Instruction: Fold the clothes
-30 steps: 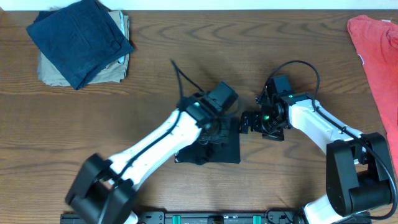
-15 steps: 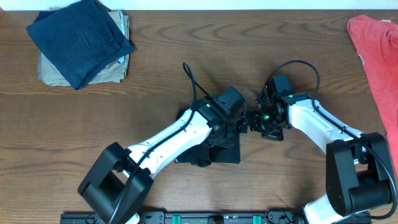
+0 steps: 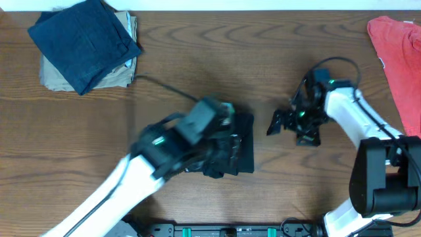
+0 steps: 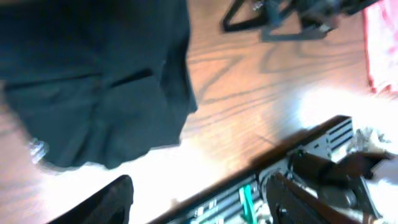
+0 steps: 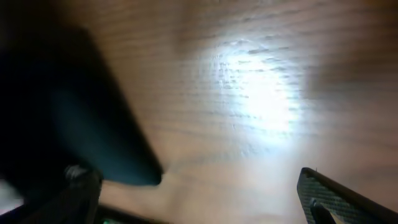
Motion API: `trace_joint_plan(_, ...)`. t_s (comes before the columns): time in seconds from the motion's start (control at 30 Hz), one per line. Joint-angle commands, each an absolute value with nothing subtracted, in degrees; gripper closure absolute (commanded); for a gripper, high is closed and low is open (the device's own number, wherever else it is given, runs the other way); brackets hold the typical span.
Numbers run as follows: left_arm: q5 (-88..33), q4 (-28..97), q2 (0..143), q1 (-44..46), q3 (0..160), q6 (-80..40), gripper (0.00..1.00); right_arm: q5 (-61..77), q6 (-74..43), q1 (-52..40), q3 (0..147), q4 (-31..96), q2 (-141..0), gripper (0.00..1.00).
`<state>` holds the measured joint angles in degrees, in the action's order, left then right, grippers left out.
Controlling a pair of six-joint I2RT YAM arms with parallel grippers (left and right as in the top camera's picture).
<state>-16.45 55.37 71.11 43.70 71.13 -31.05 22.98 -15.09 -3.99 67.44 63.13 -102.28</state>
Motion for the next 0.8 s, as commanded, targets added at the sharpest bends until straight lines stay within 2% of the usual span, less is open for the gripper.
trace_joint_plan(0.0, -8.36, 60.58, 64.99, 40.14, 71.92, -30.50, 0.30, 25.58, -7.66, -2.76, 73.23, 67.72, -102.06, 0.03)
trace_joint_plan(0.1, 1.23, 67.70, 61.67, 36.23, 71.85, -31.86, 0.29, 32.53, -0.99, -3.84, 76.29, 72.38, -101.19, 0.19)
trace_joint_plan(0.13, 3.11, 69.71, 61.10, 34.61, 71.79, -31.81, 0.30, 35.42, 0.95, -4.67, 76.82, 73.12, -100.79, 0.29)
trace_joint_plan(0.17, 4.01, 71.07, 60.93, 33.21, 71.79, -31.81, 0.30, 37.63, 2.07, -5.50, 76.93, 73.17, -100.44, 0.54)
trace_joint_plan(0.2, 4.43, 72.14, 61.01, 31.59, 71.72, -31.79, 0.30, 39.57, 2.48, -6.57, 76.93, 73.06, -100.03, 0.87)
trace_joint_plan(0.23, 4.40, 72.66, 61.25, 30.50, 71.59, -31.79, 0.30, 40.58, 2.46, -7.68, 76.93, 72.90, -99.94, 0.99)
trace_joint_plan(0.57, 5.21, 73.06, 68.27, 23.51, 69.25, -31.79, 0.30, 43.72, 1.28, -24.49, 76.75, 64.20, -100.16, 0.99)
trace_joint_plan(0.77, 4.47, 73.30, 73.10, 23.53, 69.21, -31.81, 0.30, 43.77, -0.86, -28.84, 75.99, 60.31, -101.25, 0.98)
